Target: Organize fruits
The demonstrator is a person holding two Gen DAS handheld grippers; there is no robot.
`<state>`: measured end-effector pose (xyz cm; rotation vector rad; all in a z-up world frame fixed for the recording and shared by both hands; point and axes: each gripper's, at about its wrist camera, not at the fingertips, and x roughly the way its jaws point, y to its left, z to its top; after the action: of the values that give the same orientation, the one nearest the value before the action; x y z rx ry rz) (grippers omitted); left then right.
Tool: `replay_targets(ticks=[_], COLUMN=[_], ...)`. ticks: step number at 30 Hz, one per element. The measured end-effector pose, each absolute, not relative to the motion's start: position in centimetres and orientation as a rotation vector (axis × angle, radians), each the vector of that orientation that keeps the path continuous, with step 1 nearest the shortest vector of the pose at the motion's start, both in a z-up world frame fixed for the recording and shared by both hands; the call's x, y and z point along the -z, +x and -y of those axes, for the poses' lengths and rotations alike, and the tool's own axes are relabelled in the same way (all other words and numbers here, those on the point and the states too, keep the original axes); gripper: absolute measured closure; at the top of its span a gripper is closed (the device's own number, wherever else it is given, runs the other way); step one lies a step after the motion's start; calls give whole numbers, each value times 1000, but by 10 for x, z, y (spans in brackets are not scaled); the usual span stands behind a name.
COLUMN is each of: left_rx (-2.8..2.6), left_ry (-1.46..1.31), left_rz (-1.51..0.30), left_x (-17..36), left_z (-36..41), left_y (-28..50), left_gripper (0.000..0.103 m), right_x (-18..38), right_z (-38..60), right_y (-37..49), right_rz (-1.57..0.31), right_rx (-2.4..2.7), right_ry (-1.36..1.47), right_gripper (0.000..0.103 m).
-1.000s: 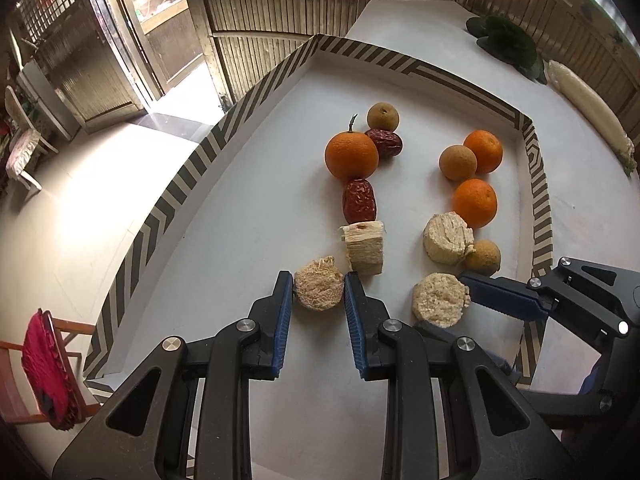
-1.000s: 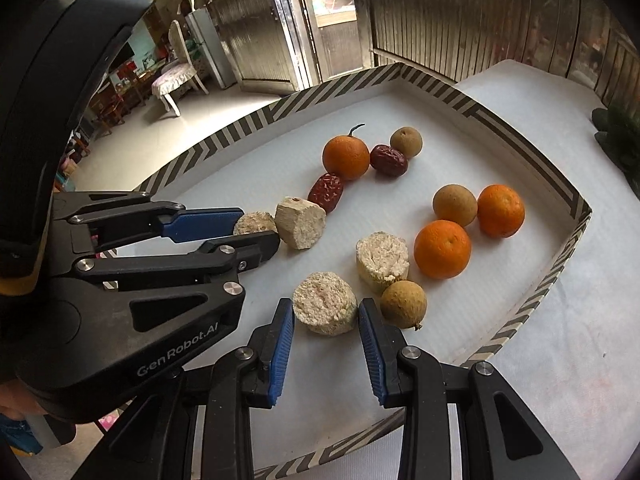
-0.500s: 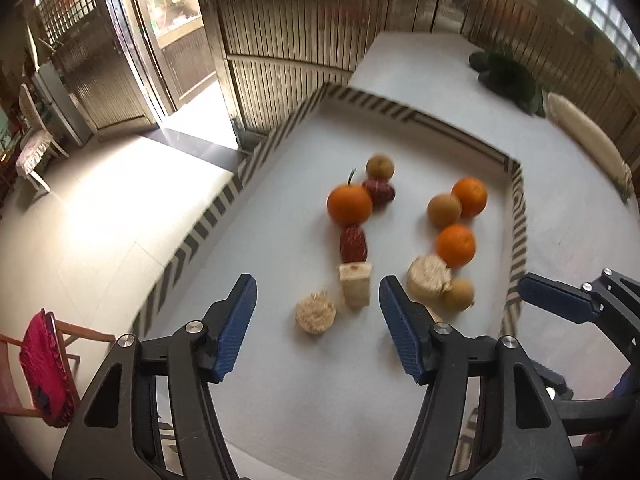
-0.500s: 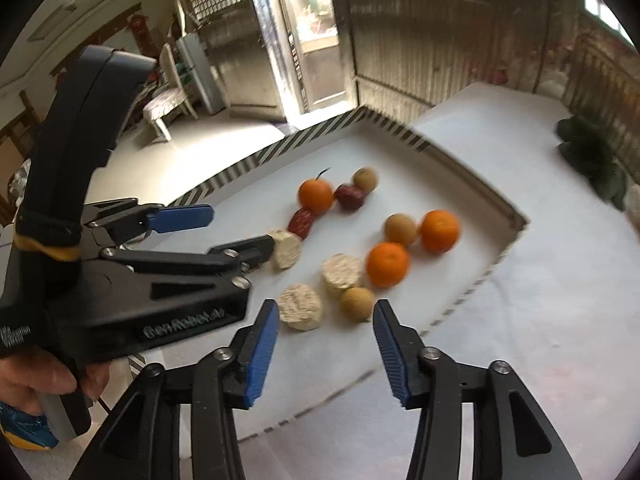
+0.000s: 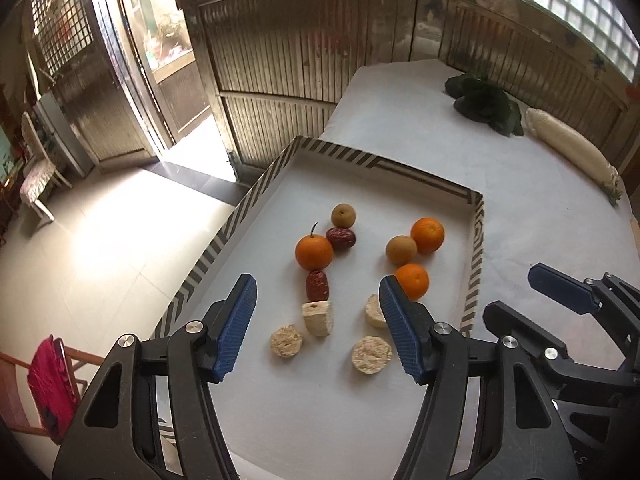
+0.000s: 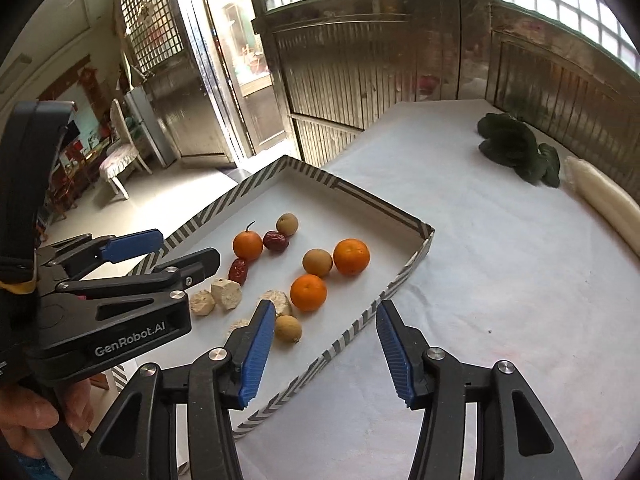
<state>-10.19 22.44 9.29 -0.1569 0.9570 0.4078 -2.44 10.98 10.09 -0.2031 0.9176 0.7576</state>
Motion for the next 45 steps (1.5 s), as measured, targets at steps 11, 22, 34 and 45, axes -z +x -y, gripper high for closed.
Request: replay_targets(ticks=[11,22,34,45], left_rx=[-433,-458,-455,-456], left_ry=[-131,-94,-107,-119], left_rz=[-940,-938,-942,-950], left_x=[-99,-101,-101,-100], left_z=[-216,-210,-212,-216], left_y=[-101,-102,-102,-105], left_gripper=[39,39,39,39], right_x=[-105,-105,-102,-99], right_z=[-100,-100,-102,-110], right_y=[-25,-24,-21,-22], right_rz=[-901,-900,-909,-919], right_rx=[-747,-753,-759,-774], right_ry=[-192,-193,-192,-198], right_gripper=[52,52,52,52])
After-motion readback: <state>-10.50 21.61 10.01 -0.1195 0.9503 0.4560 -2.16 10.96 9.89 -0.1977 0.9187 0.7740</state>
